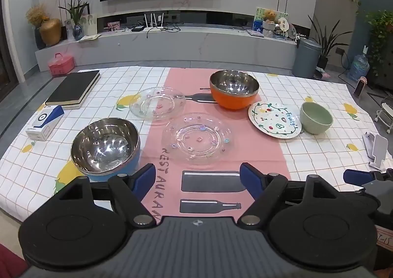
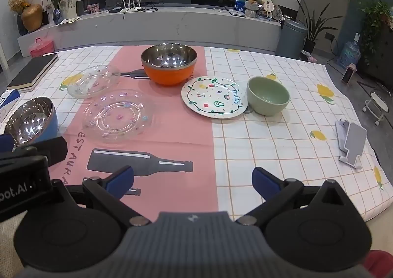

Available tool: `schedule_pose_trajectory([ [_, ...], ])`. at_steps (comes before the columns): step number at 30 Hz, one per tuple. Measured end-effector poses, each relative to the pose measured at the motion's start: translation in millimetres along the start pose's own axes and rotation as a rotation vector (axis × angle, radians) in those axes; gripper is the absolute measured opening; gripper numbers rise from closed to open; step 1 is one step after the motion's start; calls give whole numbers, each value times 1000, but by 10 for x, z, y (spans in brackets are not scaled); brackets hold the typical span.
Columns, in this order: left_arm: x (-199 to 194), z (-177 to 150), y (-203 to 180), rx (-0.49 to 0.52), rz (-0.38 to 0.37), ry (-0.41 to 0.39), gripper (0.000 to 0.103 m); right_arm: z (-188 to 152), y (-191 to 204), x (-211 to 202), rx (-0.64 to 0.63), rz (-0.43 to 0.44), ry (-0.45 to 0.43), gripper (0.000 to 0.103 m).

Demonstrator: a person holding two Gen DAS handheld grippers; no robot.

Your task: Organize plates and bowls

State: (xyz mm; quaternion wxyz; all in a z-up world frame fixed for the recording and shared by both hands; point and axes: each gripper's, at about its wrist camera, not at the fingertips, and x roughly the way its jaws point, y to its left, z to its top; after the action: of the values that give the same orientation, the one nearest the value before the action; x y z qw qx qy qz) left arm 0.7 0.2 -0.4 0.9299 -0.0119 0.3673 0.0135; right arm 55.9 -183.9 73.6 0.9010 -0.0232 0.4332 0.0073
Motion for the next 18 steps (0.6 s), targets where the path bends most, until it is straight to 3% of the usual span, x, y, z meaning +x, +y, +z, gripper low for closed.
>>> schedule_pose_trajectory([
  [18,9,-15,-11,-9,-6,8,92,-19,21,52,-15,-4,20,100],
])
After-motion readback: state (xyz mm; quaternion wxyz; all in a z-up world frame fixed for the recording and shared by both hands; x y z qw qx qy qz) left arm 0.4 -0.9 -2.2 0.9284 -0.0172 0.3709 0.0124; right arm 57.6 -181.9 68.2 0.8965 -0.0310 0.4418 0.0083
